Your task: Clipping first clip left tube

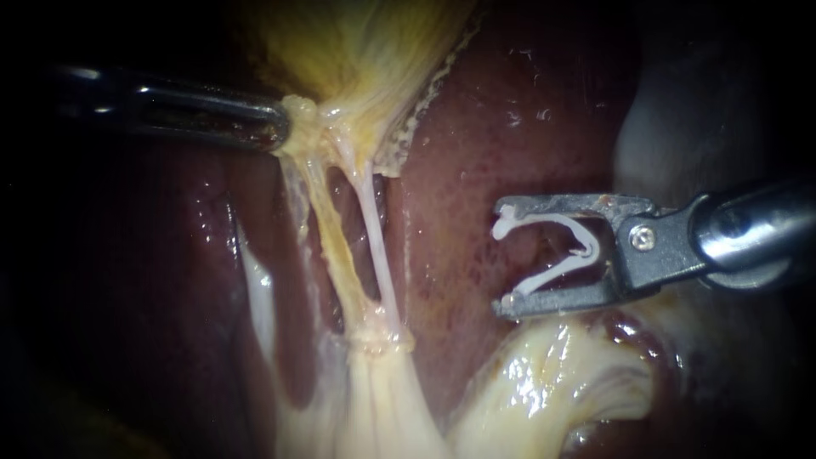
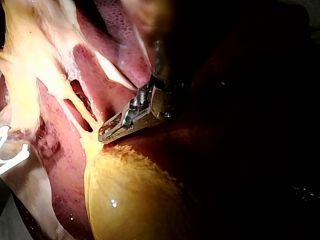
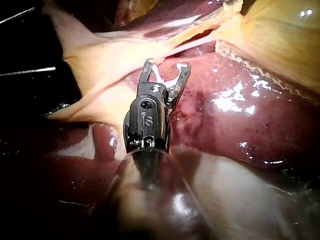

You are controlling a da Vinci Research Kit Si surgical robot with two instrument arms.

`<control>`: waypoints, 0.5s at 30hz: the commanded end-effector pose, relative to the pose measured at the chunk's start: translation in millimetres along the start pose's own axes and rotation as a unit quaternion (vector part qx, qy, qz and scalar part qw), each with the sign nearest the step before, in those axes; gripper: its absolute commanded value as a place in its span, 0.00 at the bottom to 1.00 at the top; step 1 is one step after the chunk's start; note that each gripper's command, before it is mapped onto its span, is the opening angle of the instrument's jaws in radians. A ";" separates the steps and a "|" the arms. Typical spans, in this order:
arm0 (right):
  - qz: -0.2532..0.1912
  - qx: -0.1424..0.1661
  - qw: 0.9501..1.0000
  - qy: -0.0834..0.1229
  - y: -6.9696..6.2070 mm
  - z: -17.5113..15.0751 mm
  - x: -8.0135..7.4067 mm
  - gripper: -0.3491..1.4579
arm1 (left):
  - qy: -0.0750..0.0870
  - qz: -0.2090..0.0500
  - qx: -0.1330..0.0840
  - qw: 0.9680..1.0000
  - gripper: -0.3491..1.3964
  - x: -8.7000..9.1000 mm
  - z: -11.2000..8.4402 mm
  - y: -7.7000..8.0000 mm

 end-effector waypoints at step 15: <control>0.031 0.013 0.999 0.005 -0.1 1.5 0.9 0.46 | 0.000 0.000 -0.001 1.000 0.00 0.0 0.0 -0.3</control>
